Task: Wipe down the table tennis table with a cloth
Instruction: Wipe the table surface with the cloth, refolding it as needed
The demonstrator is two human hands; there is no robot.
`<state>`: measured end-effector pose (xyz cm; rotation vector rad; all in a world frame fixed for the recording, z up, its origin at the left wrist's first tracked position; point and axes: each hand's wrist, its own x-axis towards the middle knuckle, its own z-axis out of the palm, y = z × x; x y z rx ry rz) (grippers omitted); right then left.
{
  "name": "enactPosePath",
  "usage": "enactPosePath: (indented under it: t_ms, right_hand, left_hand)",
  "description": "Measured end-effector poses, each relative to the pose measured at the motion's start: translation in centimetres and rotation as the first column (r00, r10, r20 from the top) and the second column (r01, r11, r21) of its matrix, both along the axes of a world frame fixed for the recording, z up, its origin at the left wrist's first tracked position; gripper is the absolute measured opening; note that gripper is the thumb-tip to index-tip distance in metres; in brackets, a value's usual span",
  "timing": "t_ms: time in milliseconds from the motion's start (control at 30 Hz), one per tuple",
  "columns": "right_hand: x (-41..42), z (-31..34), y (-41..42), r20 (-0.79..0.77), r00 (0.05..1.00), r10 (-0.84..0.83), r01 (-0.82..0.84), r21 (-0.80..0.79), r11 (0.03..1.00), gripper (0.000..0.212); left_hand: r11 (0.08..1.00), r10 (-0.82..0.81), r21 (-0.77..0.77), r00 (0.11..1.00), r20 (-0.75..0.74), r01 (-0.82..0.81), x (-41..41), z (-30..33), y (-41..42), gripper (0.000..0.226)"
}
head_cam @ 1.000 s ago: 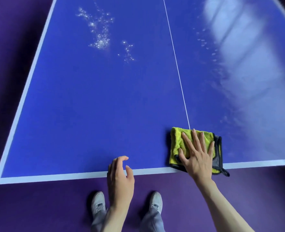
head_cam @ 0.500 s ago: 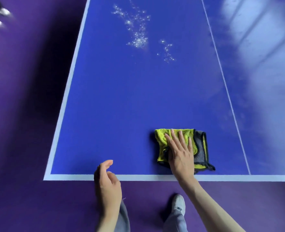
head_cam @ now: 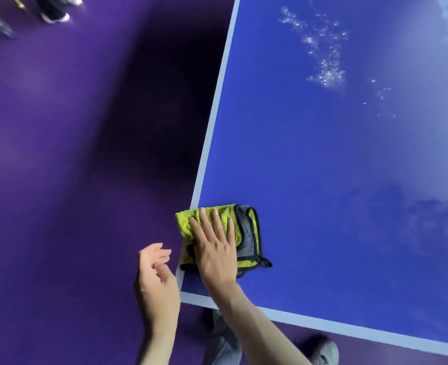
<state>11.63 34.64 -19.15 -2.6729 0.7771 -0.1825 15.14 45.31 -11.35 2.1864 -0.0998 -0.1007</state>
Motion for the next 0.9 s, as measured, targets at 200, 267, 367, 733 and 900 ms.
enactPosePath:
  t_ms: [200,267,367,733,900]
  right_hand:
    - [2.4,-0.7,0.6,0.005,0.999,0.034,-0.034,-0.017,0.999,0.056]
    - [2.0,-0.9,0.0,0.025,0.998,0.064,-0.064,-0.01,0.998,0.054]
    - [-0.6,-1.1,-3.1,0.067,0.996,0.066,-0.067,0.008,0.998,0.052]
    - [-25.6,-0.7,-23.5,0.06,0.989,-0.136,0.138,-0.027,0.99,0.066]
    - [-37.4,-0.8,-31.7,0.038,0.956,-0.291,0.293,-0.08,0.953,0.066]
  left_hand:
    - [0.999,-0.034,-0.041,0.999,-0.001,0.034,0.5,0.3,-1.5,0.039]
    - [0.996,-0.083,-0.038,0.997,-0.011,0.082,-0.7,0.4,-3.1,0.041]
    - [0.982,-0.188,-0.022,0.981,-0.042,0.187,-2.8,0.7,-5.7,0.041]
    - [0.951,-0.302,0.029,0.947,-0.106,0.307,-17.5,0.7,-18.6,0.031]
    - [0.923,-0.367,0.09,0.926,-0.083,0.374,-24.0,-0.8,-23.9,0.029]
